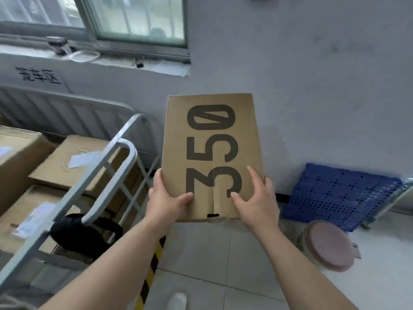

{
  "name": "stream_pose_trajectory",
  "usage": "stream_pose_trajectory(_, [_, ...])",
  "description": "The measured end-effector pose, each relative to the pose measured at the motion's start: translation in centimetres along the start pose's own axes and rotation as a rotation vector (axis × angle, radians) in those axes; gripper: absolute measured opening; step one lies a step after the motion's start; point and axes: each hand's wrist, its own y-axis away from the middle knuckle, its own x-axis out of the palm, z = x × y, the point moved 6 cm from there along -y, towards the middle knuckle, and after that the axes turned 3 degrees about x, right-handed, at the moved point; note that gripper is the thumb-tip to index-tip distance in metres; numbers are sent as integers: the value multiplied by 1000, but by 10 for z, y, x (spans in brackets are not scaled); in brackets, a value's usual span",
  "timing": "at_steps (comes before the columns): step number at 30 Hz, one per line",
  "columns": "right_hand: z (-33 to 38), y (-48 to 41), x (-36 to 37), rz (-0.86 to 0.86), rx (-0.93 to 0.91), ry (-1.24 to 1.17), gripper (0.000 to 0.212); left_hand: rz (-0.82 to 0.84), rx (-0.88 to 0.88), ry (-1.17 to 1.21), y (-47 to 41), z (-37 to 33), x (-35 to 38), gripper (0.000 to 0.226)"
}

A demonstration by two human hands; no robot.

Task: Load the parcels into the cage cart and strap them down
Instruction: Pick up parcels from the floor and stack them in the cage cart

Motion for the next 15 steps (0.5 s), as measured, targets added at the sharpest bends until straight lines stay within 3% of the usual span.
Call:
stream_pose_trajectory(7, [147,15,24,125,-286,-76,75,-269,-22,106,23,-7,-141,102])
stream_pose_trajectory(15, [309,52,111,303,-549,-8,75,-574,-89,237,39,37,-297,98])
